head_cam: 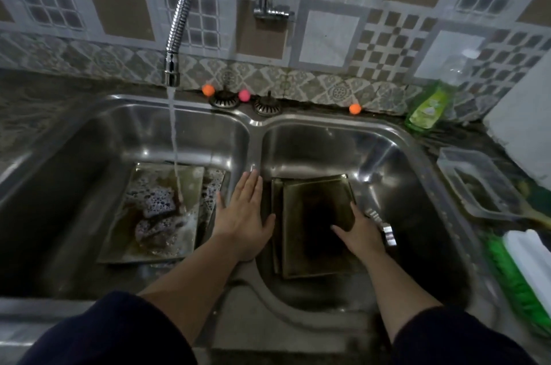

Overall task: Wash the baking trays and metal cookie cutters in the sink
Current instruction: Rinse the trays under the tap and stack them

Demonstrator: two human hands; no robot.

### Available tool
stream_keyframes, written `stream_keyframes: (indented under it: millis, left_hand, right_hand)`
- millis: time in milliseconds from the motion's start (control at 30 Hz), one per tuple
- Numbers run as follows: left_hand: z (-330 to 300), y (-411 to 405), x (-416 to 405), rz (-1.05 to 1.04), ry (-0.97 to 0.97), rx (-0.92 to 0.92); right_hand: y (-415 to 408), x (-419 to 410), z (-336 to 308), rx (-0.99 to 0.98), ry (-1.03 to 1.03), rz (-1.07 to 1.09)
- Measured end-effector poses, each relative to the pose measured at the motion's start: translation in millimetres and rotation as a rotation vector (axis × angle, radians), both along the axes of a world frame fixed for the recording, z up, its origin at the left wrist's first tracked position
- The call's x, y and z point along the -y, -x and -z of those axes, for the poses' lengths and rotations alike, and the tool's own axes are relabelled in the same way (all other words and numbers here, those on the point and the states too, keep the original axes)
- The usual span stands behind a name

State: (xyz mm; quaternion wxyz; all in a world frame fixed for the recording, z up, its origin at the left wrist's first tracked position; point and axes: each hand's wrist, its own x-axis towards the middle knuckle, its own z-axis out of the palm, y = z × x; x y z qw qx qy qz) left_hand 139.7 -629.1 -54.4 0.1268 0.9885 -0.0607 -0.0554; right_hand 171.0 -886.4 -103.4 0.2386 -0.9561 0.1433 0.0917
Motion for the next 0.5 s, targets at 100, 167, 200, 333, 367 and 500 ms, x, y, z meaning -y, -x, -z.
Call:
stream_keyframes:
  millis: [100,167,200,333,367,500]
  left_hand:
    - [1,-2,0,-0.002,-0.014,0.005]
    - [2,-3,0,-0.002,-0.015,0.009]
    - [3,-2,0,-0.002,-0.013,0.007]
    - [2,-3,-1,0.005,-0.013,-0.001]
    - [1,-3,-1,0.006,-0.009,-0.003]
    - [-1,-3,0,0.014,0.015,-0.019]
  right_hand:
    - [-7,3,10,-0.087,0.102,-0.039]
    - [-9,2,13,-0.138,0.174,-0.076]
    - [-9,1,14,-0.163,0.187,-0.086]
    - [-9,-3,11,-0.208,0.228,-0.141]
    - [-8,-5,7,-0.205,0.248,-0.151]
    - [-6,-19,-16,-0.156,0.349,-0.190]
